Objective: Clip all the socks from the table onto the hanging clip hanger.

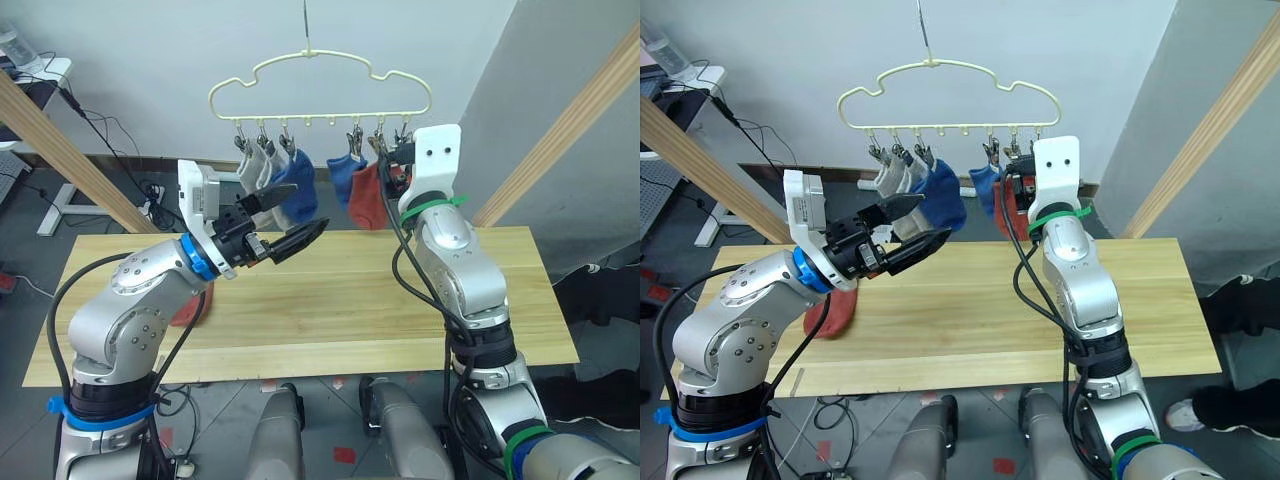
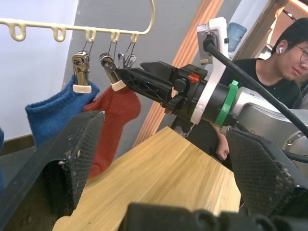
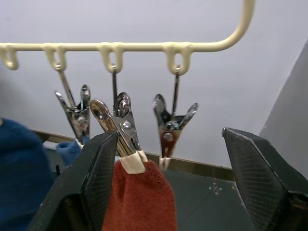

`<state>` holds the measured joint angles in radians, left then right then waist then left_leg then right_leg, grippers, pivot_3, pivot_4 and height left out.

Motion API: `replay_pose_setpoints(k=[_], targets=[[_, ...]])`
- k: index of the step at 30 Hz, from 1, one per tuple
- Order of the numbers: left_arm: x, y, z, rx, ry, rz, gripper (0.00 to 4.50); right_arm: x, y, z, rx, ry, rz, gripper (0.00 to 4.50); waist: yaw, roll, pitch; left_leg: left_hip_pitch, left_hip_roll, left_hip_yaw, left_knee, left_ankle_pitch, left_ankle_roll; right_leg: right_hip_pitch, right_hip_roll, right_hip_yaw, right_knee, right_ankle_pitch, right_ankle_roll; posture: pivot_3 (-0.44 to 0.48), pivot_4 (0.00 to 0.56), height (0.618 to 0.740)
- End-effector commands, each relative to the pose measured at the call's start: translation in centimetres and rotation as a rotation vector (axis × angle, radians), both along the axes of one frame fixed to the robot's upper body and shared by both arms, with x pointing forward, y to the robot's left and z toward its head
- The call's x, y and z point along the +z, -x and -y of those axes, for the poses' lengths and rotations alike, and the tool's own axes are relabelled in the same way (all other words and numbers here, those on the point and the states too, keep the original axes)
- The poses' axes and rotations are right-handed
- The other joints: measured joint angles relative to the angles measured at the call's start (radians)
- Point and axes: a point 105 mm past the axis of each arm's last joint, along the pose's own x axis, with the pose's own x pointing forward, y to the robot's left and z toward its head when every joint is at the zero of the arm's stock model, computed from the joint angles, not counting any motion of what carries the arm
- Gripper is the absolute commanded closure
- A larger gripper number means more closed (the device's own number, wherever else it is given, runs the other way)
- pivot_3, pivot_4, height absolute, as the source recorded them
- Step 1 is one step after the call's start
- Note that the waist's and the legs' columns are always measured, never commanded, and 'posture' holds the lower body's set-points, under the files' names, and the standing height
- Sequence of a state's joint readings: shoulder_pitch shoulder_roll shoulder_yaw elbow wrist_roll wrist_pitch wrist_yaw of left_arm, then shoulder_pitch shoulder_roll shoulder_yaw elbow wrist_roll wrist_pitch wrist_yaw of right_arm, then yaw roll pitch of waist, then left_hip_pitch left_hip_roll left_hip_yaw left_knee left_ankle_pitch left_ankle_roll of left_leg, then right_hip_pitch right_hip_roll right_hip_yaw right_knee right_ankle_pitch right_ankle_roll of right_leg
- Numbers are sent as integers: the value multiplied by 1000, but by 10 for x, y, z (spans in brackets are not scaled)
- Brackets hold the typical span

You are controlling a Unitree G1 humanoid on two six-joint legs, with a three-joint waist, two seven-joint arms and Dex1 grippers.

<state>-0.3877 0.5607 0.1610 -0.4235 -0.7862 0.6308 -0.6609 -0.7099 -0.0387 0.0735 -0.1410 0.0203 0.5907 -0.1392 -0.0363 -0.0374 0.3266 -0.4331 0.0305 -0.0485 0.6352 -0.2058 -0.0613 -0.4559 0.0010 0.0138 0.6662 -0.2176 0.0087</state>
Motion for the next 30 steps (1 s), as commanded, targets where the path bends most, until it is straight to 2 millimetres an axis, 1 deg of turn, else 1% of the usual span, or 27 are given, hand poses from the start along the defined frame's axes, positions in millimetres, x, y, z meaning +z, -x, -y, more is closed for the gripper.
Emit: replay_pose_setpoints(k=[1,11,13,16,22,25,30], targets=[[7,8,6,-24,2,42,0,21,3,2,-19,-21,85,880,1,0,0,0,0,0,0,0,0,0,0,0,0,0,0,14,302,740],[6,6,5,-17,3,41,0,19,0,0,-19,-26,82,880,4,0,0,0,0,0,1,0,0,0,0,0,0,1,-2,16,302,740],[5,5,5,-18,3,39,0,15,-4,-4,-13,-30,58,880,4,0,0,0,0,0,1,0,0,0,0,0,0,1,-2,14,300,740],[5,4,6,-18,3,41,0,12,-8,-3,-28,-34,42,880,4,0,0,0,0,0,1,0,0,0,0,0,1,2,-3,15,300,740],[5,4,8,-17,7,45,0,15,-15,1,-74,-31,54,880,5,0,0,0,0,0,1,0,0,0,0,0,1,2,-4,19,299,740],[4,5,9,-17,9,44,0,19,-17,6,-119,-31,70,880,5,0,0,0,0,0,1,0,0,0,0,0,1,2,-4,25,298,740],[3,4,7,-13,10,44,0,20,-17,6,-126,-31,78,880,5,0,0,0,0,0,1,0,0,0,0,0,1,2,-4,25,294,740]])
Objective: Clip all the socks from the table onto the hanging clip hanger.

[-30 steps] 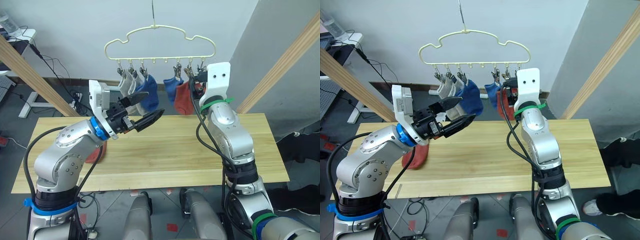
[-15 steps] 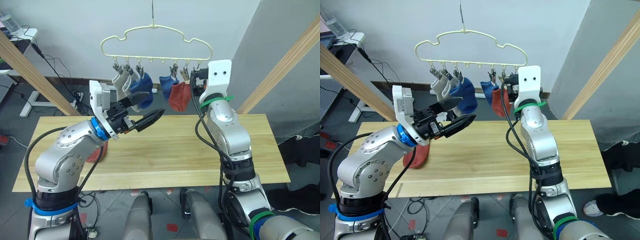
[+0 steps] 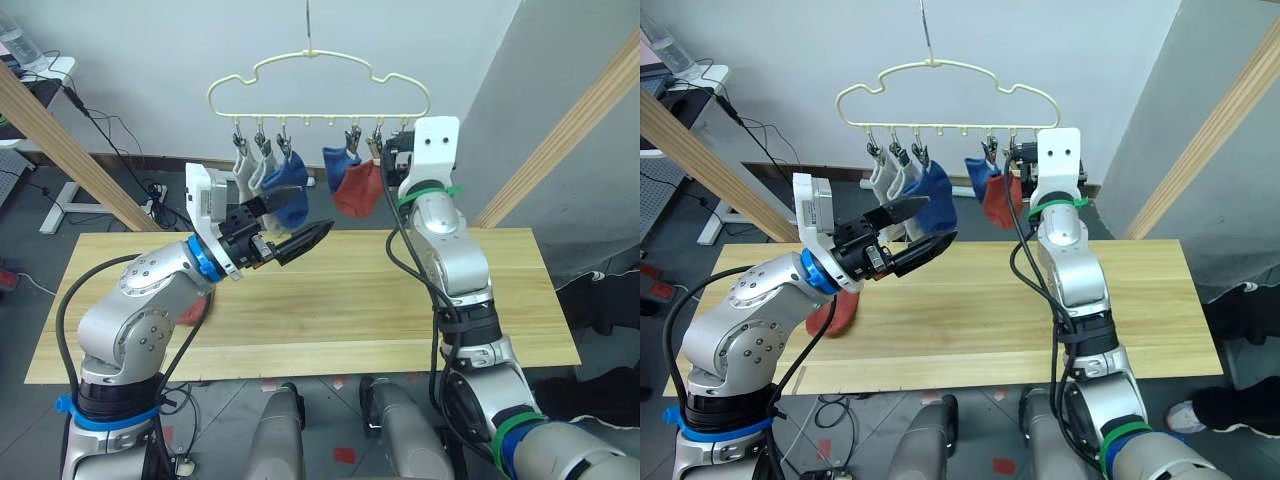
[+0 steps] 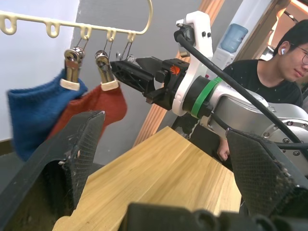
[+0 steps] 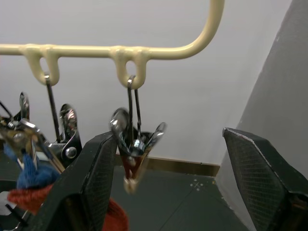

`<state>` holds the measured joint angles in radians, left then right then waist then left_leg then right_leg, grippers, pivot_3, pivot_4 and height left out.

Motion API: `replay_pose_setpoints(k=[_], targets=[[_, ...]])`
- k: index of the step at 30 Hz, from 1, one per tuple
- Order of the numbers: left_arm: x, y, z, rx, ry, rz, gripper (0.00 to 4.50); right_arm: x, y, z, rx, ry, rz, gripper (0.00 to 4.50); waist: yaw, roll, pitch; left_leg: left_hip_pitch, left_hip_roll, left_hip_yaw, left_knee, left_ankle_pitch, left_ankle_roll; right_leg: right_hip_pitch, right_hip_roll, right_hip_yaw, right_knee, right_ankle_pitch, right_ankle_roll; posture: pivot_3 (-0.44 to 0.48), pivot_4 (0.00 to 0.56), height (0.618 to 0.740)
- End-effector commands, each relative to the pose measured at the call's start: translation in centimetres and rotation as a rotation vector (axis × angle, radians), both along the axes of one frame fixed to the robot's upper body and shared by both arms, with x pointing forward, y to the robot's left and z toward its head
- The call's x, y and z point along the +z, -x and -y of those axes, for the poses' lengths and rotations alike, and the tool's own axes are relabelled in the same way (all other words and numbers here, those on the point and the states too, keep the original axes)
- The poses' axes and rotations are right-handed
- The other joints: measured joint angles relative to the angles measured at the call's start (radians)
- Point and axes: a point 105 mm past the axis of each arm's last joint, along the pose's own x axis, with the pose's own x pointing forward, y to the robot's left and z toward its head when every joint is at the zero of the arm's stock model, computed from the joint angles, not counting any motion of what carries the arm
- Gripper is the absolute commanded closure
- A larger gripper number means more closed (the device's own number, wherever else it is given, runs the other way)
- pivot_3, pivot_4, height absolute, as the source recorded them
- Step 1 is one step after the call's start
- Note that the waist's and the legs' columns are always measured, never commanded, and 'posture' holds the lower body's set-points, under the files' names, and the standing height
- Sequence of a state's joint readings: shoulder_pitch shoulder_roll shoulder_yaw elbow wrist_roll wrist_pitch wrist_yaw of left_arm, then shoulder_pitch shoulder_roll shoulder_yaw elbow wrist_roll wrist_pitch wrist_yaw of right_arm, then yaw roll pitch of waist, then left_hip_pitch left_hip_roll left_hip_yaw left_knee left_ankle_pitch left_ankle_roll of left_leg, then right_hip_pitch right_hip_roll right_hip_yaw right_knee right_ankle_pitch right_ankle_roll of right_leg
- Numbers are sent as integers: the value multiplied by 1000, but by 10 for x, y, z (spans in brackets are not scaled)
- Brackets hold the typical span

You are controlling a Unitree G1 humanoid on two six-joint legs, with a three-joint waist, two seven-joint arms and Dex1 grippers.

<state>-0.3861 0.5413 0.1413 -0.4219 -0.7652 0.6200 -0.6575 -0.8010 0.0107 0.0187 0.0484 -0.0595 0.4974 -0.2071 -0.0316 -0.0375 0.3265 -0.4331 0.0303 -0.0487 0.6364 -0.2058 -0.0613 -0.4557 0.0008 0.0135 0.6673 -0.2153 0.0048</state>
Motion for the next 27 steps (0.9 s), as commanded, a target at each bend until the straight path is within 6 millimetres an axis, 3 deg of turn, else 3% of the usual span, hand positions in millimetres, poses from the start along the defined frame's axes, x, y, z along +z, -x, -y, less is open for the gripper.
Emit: replay_pose_setpoints(k=[1,5,7,16,27], targets=[[6,5,3,-10,10,46,0,19,4,1,-12,-16,76,880,0,0,0,0,0,0,0,0,0,0,0,0,0,0,0,25,294,740],[6,5,4,-14,11,50,0,22,6,-1,8,-29,92,880,0,0,0,0,0,0,0,0,0,0,0,0,0,0,0,21,290,740],[6,4,4,-15,14,51,0,23,6,-2,14,-35,94,1291,0,0,0,0,0,0,0,0,0,0,0,0,0,0,0,21,290,740],[6,4,5,-19,11,59,0,23,8,-5,25,-45,96,4286,0,0,0,0,0,0,5,0,0,0,0,0,6,-1,1,21,282,740],[5,4,8,-15,13,60,0,24,9,-5,31,-26,99,4286,0,0,0,1,0,-1,9,0,0,0,0,0,11,-2,4,20,289,740]])
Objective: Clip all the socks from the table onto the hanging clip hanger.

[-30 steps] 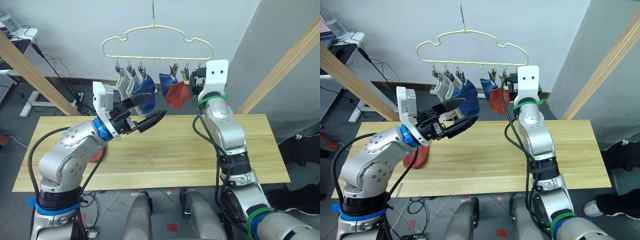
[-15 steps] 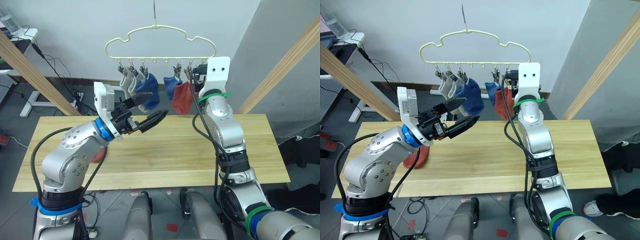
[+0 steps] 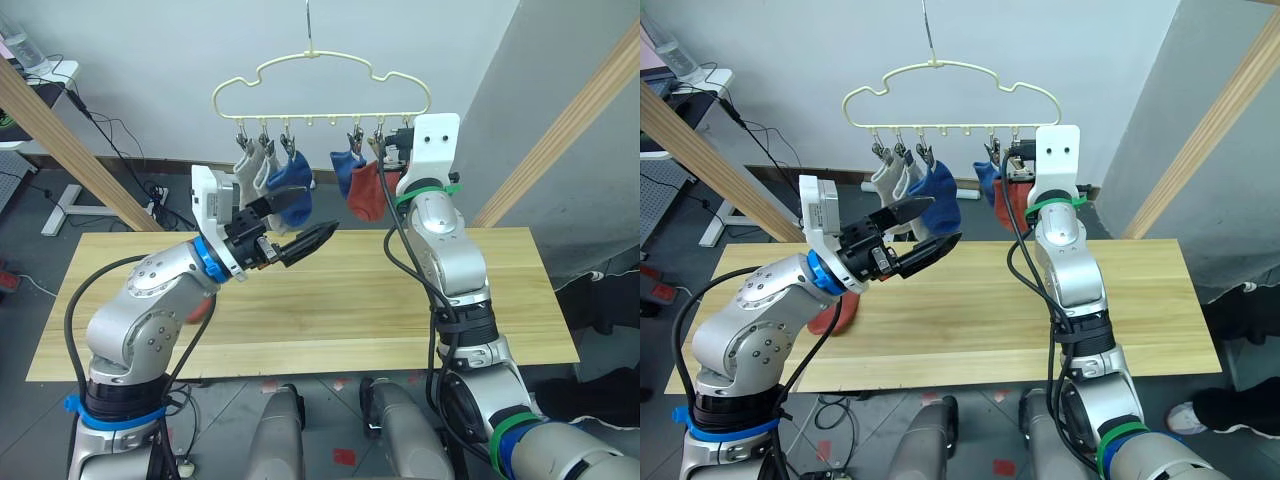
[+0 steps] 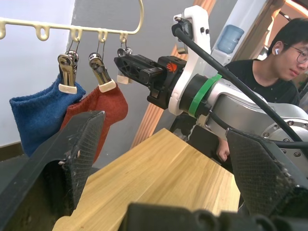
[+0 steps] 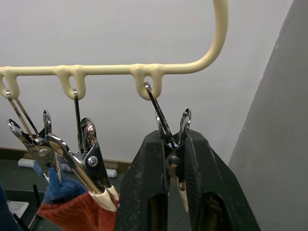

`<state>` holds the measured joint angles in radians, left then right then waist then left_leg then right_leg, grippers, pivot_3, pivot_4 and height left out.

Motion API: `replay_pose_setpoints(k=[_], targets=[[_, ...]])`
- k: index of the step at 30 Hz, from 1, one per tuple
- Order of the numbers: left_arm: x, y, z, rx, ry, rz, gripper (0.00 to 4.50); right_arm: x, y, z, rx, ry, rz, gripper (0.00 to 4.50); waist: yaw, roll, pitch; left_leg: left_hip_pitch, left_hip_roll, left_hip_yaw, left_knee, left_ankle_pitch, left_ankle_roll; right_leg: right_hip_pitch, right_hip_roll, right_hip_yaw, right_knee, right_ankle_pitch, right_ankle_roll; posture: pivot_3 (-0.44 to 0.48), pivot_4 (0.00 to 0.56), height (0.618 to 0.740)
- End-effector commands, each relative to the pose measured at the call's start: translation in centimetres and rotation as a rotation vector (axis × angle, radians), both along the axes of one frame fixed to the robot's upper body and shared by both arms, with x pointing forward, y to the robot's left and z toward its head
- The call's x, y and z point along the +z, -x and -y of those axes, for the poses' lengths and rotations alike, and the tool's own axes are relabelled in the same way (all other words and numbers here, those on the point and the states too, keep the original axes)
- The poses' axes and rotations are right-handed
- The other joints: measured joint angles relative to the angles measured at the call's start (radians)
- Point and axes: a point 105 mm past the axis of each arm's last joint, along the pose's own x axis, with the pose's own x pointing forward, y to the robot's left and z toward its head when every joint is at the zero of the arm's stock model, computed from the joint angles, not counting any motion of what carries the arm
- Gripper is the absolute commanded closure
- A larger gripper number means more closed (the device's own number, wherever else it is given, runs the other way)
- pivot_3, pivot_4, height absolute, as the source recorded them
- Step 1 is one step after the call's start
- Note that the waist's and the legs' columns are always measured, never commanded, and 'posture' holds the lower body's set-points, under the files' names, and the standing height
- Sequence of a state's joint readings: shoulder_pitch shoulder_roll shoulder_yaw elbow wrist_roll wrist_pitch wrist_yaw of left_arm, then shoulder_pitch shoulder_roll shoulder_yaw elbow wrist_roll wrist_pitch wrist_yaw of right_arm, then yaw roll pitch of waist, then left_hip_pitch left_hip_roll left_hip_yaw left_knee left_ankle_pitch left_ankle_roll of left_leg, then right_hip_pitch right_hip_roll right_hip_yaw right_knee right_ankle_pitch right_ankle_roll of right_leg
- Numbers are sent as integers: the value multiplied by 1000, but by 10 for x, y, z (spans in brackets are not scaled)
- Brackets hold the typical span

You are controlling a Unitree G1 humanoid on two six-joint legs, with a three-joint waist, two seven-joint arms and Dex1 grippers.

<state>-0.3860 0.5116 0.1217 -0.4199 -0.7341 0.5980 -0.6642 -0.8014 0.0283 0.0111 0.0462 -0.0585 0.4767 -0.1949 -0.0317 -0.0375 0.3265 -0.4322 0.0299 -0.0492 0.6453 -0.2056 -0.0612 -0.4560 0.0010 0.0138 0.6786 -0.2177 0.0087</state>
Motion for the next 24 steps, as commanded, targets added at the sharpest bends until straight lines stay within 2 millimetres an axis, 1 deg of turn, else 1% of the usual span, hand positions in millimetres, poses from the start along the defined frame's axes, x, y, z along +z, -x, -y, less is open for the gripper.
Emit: replay_pose_setpoints(k=[1,4,6,11,14,16,18,20,24], targets=[[7,4,2,-5,9,47,0,21,7,-1,10,-9,81,4286,0,0,0,0,0,0,0,0,0,0,0,0,0,0,0,20,289,740],[8,4,2,-3,6,48,0,18,6,-3,34,-26,50,4286,0,0,0,0,0,0,0,0,0,0,0,0,0,0,0,20,292,740],[7,4,2,-4,2,47,0,14,4,-8,99,-76,-4,4286,0,0,0,0,0,0,0,0,0,0,0,0,0,0,0,20,297,740],[5,3,1,-1,-5,38,0,18,4,-6,201,-110,-70,4286,0,0,0,0,0,0,0,0,0,0,0,0,0,0,0,17,296,740],[2,3,1,-3,-11,22,0,23,8,-7,319,-122,-117,4286,0,0,0,0,0,0,0,0,0,0,0,0,-1,0,0,2,303,740],[-2,2,-1,3,-24,11,0,26,10,-3,391,-174,-172,4286,0,0,0,0,0,0,0,0,0,0,0,0,-1,0,0,-2,308,740],[-4,2,-2,6,-27,5,0,29,12,-1,426,-199,-200,4286,0,0,0,0,0,0,0,0,0,0,0,0,-1,0,0,-2,308,740],[-7,3,-3,0,-28,-14,0,31,11,4,471,-299,-270,4286,-1,0,0,0,0,0,-1,0,0,0,0,0,-1,0,0,-3,310,740],[-10,4,-3,-6,-34,-35,0,35,14,5,544,-445,-364,4286,-1,0,0,0,1,0,-1,0,0,0,1,0,0,0,0,-2,313,740]])
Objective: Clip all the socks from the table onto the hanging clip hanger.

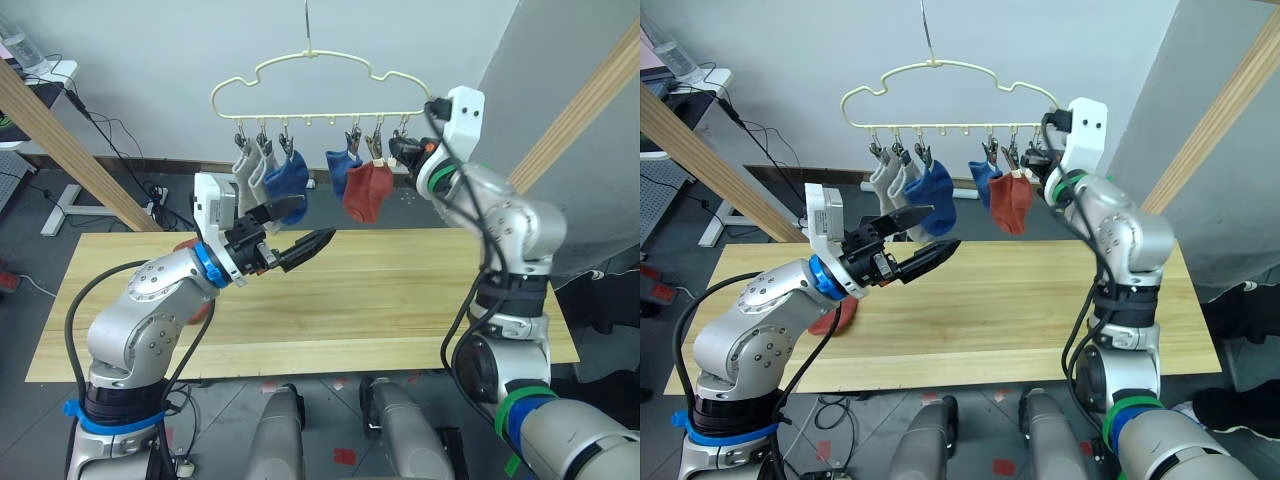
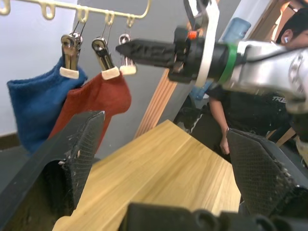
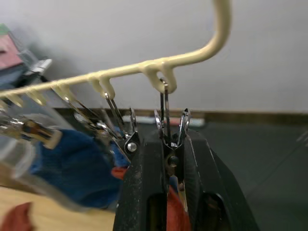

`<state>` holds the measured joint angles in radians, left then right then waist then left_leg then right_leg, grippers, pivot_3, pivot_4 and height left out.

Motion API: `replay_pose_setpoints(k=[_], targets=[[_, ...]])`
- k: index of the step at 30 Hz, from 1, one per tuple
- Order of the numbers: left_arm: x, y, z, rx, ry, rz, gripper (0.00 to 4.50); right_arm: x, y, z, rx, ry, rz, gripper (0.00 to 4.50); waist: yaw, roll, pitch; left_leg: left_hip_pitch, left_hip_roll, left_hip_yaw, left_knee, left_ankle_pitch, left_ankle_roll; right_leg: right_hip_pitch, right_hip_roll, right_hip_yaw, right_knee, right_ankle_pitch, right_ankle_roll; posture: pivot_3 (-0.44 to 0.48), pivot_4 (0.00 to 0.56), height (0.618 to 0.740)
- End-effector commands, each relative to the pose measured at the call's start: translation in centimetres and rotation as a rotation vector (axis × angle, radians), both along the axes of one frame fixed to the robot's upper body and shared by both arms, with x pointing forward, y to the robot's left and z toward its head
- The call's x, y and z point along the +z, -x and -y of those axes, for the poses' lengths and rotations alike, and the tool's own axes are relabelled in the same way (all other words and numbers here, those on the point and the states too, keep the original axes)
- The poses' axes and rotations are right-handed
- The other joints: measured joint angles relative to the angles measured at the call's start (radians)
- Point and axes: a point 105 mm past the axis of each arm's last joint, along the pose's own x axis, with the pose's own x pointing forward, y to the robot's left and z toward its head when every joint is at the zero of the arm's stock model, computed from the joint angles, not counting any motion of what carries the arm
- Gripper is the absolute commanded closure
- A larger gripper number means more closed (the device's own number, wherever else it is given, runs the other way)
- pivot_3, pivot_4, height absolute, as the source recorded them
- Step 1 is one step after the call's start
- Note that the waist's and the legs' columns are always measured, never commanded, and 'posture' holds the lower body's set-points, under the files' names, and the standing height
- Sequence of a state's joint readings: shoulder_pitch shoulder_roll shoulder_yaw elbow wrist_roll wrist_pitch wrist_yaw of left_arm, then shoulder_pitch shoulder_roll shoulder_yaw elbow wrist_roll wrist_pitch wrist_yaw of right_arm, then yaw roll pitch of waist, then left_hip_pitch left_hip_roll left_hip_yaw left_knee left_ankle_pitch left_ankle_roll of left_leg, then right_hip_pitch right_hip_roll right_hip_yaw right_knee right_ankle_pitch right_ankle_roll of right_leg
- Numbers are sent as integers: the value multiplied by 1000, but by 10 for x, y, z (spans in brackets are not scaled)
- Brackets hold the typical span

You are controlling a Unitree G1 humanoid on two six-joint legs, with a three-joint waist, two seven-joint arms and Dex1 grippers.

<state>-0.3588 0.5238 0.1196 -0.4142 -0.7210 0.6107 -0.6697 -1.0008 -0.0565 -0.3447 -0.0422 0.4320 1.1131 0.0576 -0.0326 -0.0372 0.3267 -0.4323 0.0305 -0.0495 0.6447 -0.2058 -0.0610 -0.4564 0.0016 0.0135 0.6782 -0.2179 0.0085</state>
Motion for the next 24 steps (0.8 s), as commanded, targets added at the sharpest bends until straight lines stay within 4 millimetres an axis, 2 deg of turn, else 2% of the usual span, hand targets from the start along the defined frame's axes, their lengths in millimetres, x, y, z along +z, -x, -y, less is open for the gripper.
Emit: replay_pose_setpoints(k=[1,4,7,9,14,17,21,24], targets=[[0,5,0,-24,-14,-2,0,15,7,-2,86,-136,-66,4286,0,0,0,0,0,0,0,0,0,0,0,0,0,0,0,1,313,740],[-7,2,-12,26,-25,-29,0,18,11,-2,140,-213,-157,4286,-1,0,0,0,0,1,-1,0,0,0,0,1,0,0,0,2,313,740],[-22,-13,-40,198,-41,-61,0,19,19,-9,233,-253,-220,4286,-1,0,0,0,0,1,-1,0,0,0,0,1,-1,0,0,4,316,740],[-30,-18,-51,264,-57,-61,0,20,21,-9,250,-290,-248,4286,-1,1,0,0,0,1,-2,0,0,-1,0,0,-1,0,0,4,316,740],[-78,-38,-127,656,-232,-81,0,25,21,-12,293,-376,-286,4286,-1,1,1,0,0,1,-3,0,0,-1,0,1,-2,0,0,4,313,740],[-101,-45,-169,822,-253,-138,0,24,24,-17,316,-341,-282,4286,-1,1,1,-1,1,1,-4,0,0,-2,0,0,-3,0,0,5,316,740],[-124,-55,-197,917,-280,-222,0,20,24,-19,325,-317,-291,4286,2,2,1,-1,0,1,-6,0,0,-3,0,0,-5,-1,-1,10,311,740],[-133,-61,-204,938,-293,-251,0,19,25,-20,332,-306,-291,4286,1,1,1,-2,-1,2,-6,0,0,-2,-1,0,-6,0,0,11,311,740]])
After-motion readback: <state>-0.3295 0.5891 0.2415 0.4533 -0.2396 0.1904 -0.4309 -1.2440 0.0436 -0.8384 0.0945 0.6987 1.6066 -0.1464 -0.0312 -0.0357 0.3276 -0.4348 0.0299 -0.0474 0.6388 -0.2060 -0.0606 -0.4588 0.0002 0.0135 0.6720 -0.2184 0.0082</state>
